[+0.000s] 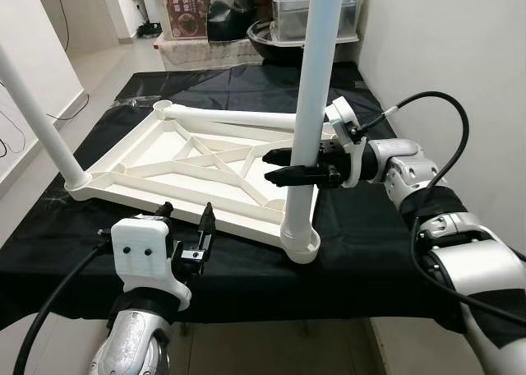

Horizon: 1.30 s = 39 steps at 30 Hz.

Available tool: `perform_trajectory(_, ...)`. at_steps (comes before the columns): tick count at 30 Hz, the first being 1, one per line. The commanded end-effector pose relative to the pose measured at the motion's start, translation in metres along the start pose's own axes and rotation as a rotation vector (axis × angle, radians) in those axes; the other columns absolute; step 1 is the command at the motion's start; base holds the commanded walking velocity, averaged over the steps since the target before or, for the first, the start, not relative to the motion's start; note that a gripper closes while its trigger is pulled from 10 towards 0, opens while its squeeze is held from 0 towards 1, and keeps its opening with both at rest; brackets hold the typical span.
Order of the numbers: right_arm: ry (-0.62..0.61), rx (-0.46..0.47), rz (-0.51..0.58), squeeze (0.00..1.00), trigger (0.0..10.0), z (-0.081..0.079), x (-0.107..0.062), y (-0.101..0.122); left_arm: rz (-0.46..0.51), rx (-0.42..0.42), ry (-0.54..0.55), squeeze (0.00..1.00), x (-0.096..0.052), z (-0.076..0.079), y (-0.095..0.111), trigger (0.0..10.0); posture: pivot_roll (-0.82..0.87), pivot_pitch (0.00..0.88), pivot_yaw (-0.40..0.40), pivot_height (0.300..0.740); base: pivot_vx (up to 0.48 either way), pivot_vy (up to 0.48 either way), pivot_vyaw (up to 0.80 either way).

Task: Building children table

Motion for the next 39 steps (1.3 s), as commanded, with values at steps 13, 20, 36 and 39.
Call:
perform_trajectory(13, -0.099, -0.086, 0.122, 0.0, 10.0, 0.005, -0.012, 0.03, -0.009, 0.015, 0.006, 0.0, -0.001, -0.002, 0.001, 10.0, 0.1, 0.14, 0.05, 0.74, 0.0, 0.0, 0.0)
perform_trajectory(20, -0.184, -0.169, 0.021, 0.0, 10.0, 0.008, -0.019, 0.033, -0.008, 0.012, 0.006, 0.0, 0.001, -0.002, 0.001, 10.0, 0.09, 0.142, 0.047, 0.74, 0.0, 0.0, 0.0)
perform_trajectory(36, -0.293, -0.197, -0.258, 0.0, 10.0, 0.017, -0.031, 0.0, -0.01, 0.012, 0.007, 0.0, 0.002, -0.002, -0.001, 10.0, 0.05, 0.146, 0.042, 0.74, 0.0, 0.0, 0.0)
perform_trajectory(39, -0.329, -0.208, -0.271, 0.0, 10.0, 0.017, -0.039, 0.005, -0.01, 0.014, -0.002, 0.0, 0.003, -0.002, -0.002, 10.0, 0.04, 0.141, 0.063, 0.74, 0.0, 0.0, 0.0)
Point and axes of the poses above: a point about 5 cm out from each wrist's last joint towards the gripper, its own x axis pointing out of the wrist towards the gripper, its own y axis along the axis of the wrist's last joint, z = x × y, the point moved 2 cm from there along x, pointing out of the wrist towards the gripper, and after that the axes turned 13 degrees about x, right-handed, at the moved point
